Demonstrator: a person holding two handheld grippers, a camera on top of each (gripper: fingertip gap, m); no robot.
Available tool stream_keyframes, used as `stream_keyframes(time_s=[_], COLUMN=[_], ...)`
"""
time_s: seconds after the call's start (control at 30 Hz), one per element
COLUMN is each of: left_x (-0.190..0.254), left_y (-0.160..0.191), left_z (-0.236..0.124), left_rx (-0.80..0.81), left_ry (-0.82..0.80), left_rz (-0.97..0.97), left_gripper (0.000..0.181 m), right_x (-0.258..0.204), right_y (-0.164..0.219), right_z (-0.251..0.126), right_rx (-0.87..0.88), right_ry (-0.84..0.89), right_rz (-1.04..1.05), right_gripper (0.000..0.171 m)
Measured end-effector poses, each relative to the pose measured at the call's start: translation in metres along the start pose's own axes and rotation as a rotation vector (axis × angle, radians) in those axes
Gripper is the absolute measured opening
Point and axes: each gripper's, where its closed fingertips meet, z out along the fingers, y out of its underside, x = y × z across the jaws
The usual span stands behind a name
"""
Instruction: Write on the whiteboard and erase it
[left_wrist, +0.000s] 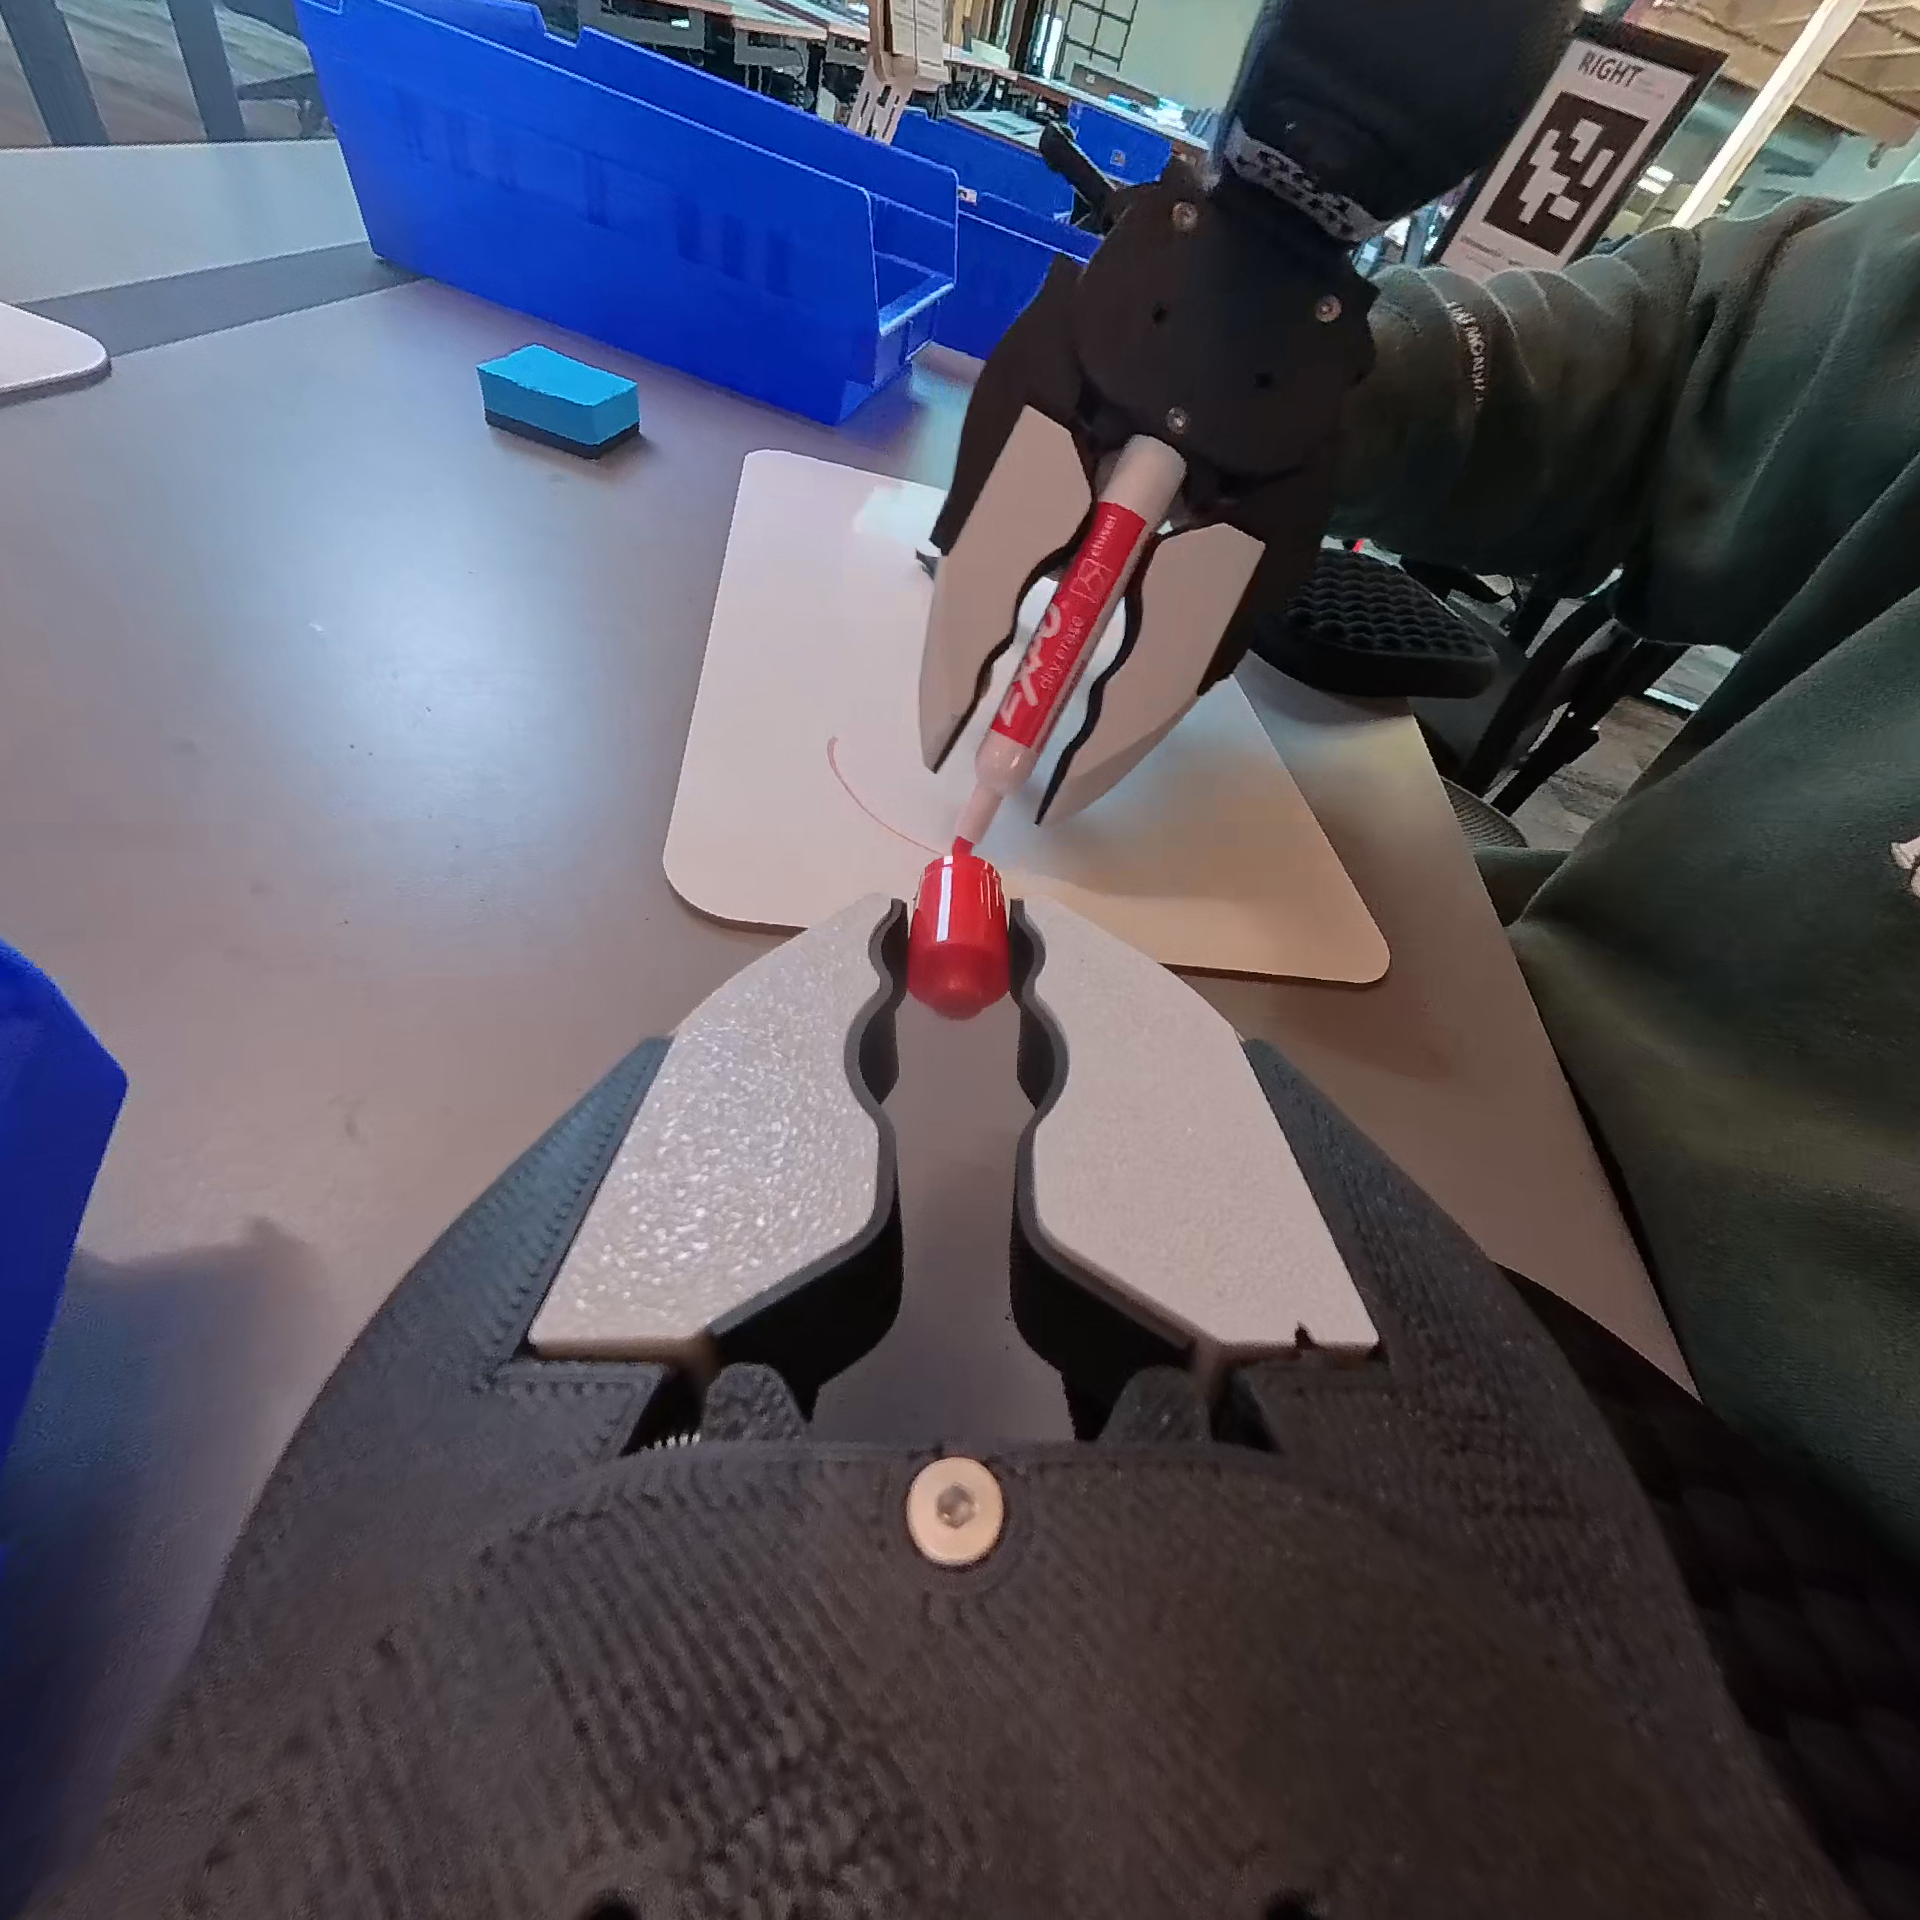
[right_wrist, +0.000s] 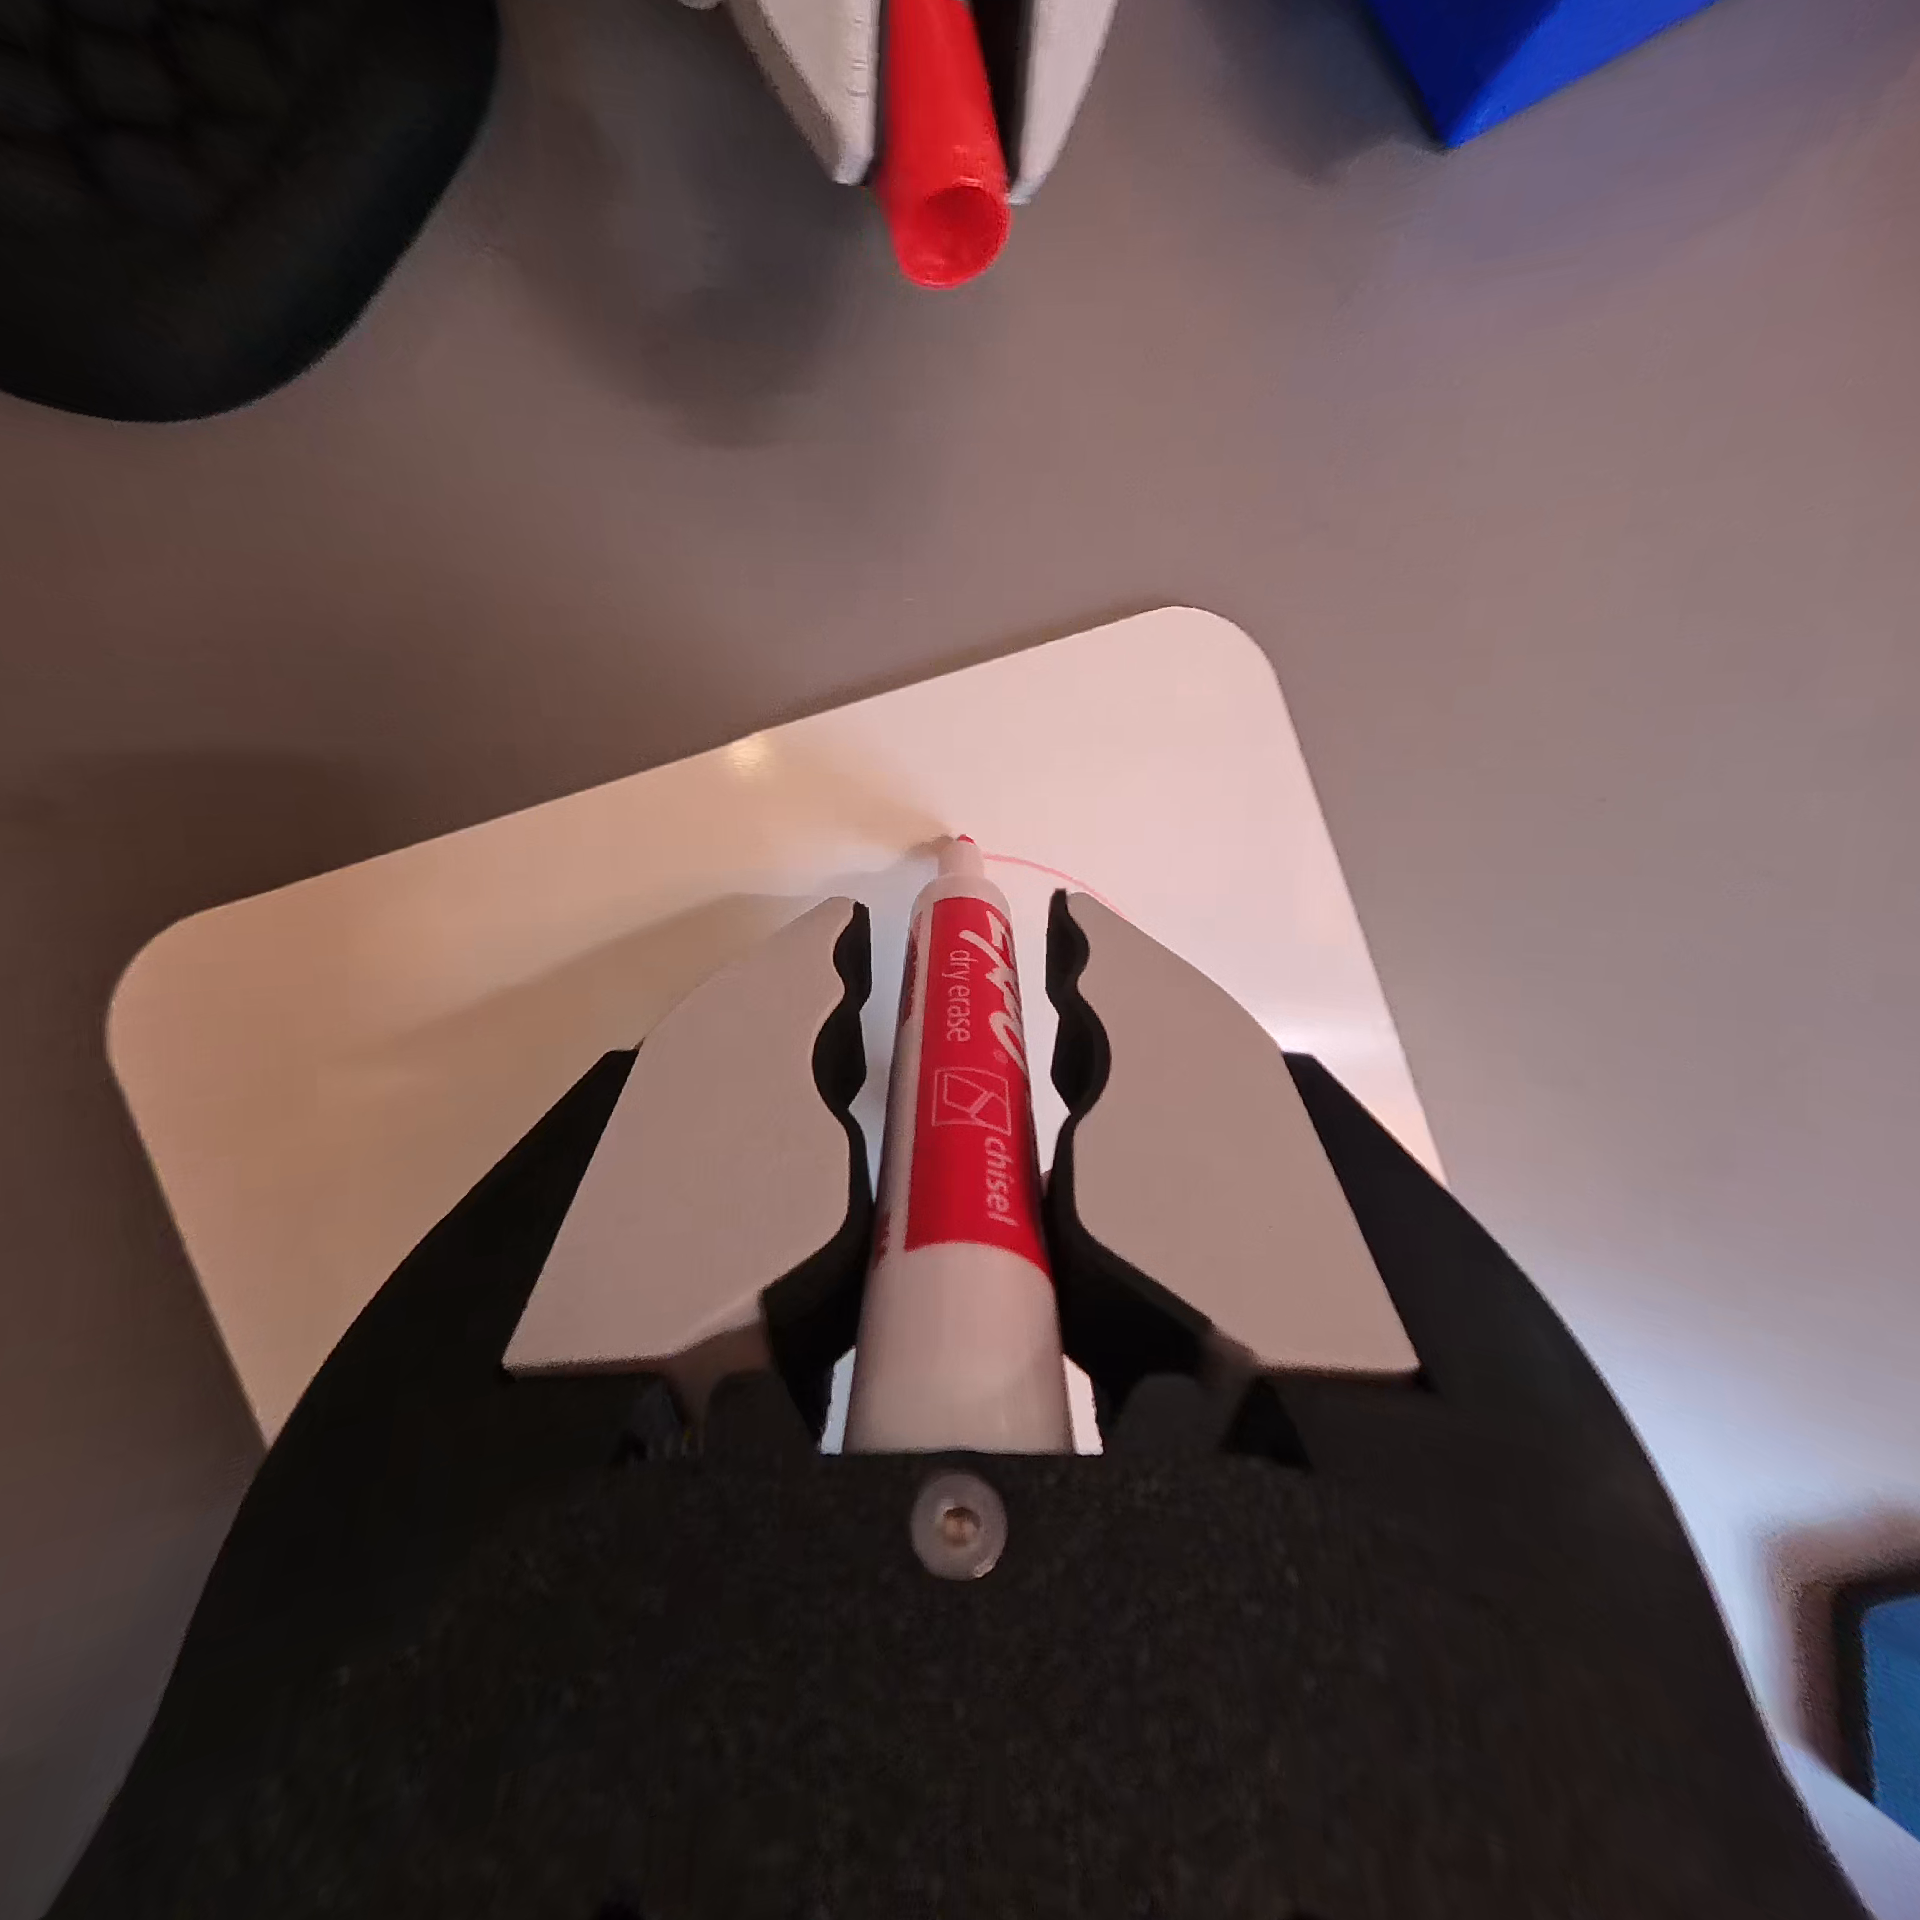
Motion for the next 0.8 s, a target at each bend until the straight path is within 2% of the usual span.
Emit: stream_keyframes(time_s=[0.27,0.53,0.8], left_x=[0.0,0.0,0.0], left_y=[0.001,0.001,0.001], left_z=[0.0,0.001,0.001], left_rx=[-0.005,-0.005,-0.006], left_ry=[0.001,0.001,-0.007], left_rz=[0.002,0.001,0.004], left_gripper=[0.019,0.018,0.018], right_x=[-0.036,-0.065,-0.053], right_y=[0.006,0.029,0.065], right_z=[-0.009,-0.03,-0.052], right_rx=[-0.019,-0.092,-0.186], right_ry=[-0.05,-0.079,-0.024], right_rz=[-0.031,-0.021,0.034], right_gripper=[0.032,0.031,0.031])
